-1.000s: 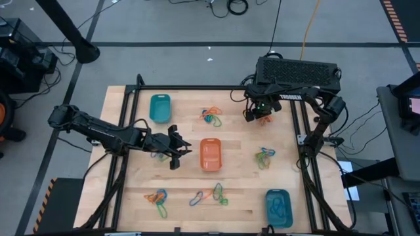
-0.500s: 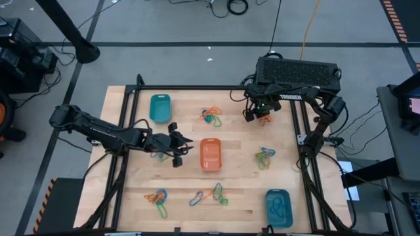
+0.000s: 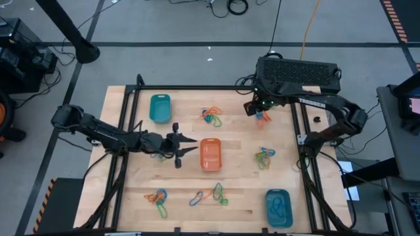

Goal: Sort rubber bands into baskets
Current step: Put the blue rubber band into the blue bin

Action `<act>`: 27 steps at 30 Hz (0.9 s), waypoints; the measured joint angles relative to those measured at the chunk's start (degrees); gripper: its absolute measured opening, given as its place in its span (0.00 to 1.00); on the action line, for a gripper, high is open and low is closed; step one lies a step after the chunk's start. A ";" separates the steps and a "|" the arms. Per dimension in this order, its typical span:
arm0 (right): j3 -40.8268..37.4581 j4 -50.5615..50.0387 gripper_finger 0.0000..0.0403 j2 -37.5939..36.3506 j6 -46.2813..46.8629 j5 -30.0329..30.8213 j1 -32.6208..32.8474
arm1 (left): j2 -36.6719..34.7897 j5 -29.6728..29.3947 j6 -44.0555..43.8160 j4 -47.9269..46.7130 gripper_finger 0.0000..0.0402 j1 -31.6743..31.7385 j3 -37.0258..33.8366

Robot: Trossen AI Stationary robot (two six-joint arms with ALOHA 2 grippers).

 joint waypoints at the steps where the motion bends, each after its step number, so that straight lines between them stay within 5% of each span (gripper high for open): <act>1: 0.00 -0.02 0.00 -0.50 0.20 0.00 0.18 | -0.15 0.42 -0.64 0.32 0.32 0.29 -0.55; 14: 0.00 -0.91 0.00 -0.74 0.13 -3.03 4.39 | -0.49 6.67 -1.62 0.91 0.32 1.01 -0.27; 27: 0.00 -2.63 0.00 -7.98 12.96 -6.29 27.27 | -0.49 6.35 -2.79 -0.52 0.32 1.07 -0.18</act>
